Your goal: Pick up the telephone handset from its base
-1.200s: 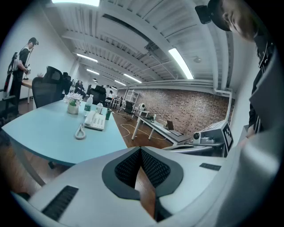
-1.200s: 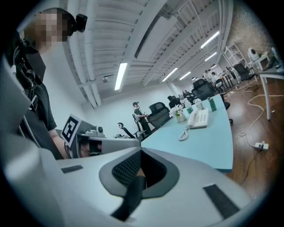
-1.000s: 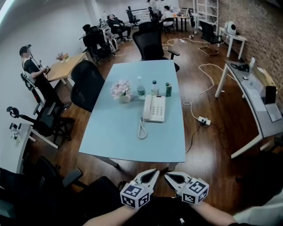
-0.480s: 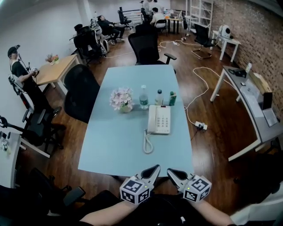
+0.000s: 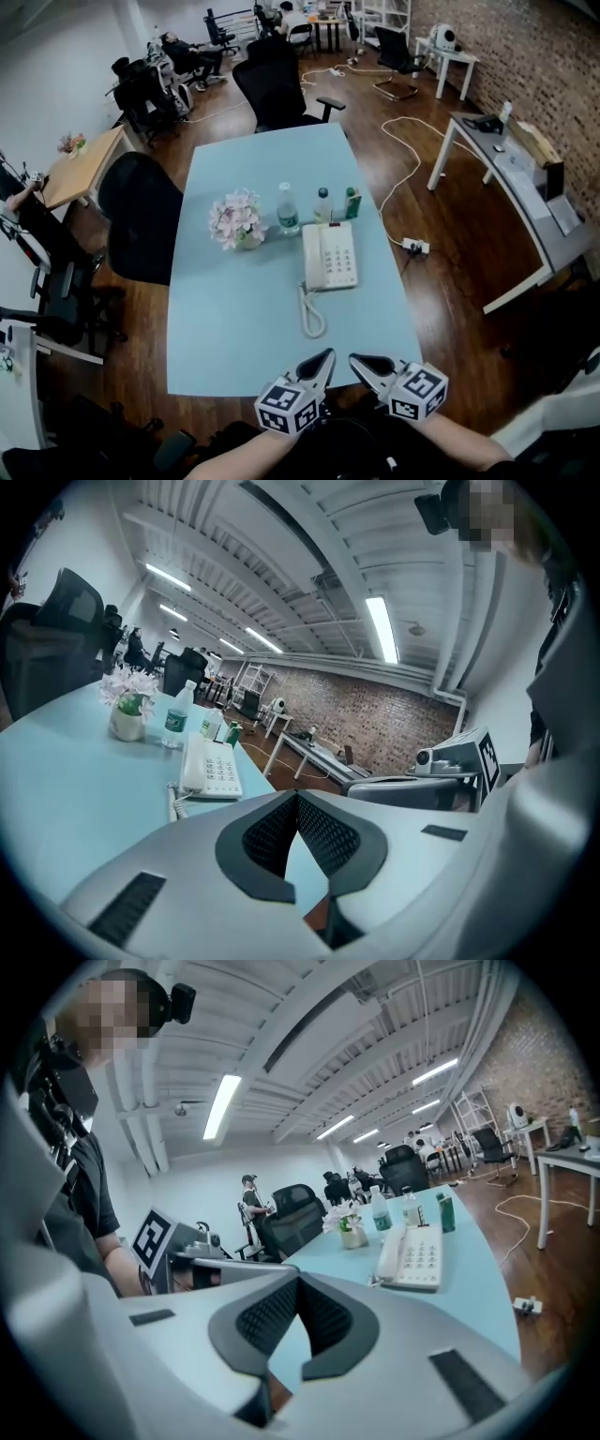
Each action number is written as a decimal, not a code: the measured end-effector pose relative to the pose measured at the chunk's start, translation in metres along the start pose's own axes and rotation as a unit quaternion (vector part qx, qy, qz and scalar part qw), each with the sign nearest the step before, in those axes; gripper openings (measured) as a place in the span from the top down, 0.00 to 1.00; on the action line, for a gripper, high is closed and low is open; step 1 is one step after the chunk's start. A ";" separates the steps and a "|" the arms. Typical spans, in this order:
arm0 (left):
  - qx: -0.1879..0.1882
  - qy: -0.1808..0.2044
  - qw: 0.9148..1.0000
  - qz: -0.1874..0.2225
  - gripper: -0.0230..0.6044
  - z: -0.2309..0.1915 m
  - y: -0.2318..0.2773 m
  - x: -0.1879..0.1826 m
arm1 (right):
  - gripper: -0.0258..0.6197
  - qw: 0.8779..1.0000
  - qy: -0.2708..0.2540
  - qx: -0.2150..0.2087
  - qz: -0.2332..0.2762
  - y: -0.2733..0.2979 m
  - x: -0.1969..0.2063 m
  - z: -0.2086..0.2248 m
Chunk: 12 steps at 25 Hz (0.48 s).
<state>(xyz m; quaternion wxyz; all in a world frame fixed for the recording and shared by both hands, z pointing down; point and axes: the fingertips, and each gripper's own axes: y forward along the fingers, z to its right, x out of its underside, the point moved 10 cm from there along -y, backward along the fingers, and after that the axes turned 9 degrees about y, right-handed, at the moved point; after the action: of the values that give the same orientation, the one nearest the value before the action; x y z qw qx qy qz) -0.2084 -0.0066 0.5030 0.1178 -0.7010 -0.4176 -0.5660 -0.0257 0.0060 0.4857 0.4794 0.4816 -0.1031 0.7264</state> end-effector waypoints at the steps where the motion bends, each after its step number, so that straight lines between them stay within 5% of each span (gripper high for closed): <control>1: -0.003 -0.001 1.000 -0.003 0.96 -0.004 0.005 -0.001 | 0.94 1.000 -0.001 -0.003 -0.002 0.004 -0.003 0.004; 7: -0.056 -0.012 0.998 -0.008 0.96 -0.029 0.037 -0.011 | 0.94 0.999 -0.015 -0.032 -0.018 0.013 -0.028 0.040; 12: -0.156 0.000 0.988 -0.012 0.96 -0.070 0.073 -0.033 | 0.94 0.997 -0.029 -0.071 -0.016 0.014 -0.060 0.076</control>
<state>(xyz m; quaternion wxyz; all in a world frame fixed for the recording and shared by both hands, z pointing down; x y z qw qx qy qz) -0.2050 -0.1120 0.5190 0.0006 -0.7060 -0.3327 -0.6252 0.0134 -0.0831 0.4812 0.5208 0.4688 -0.1602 0.6952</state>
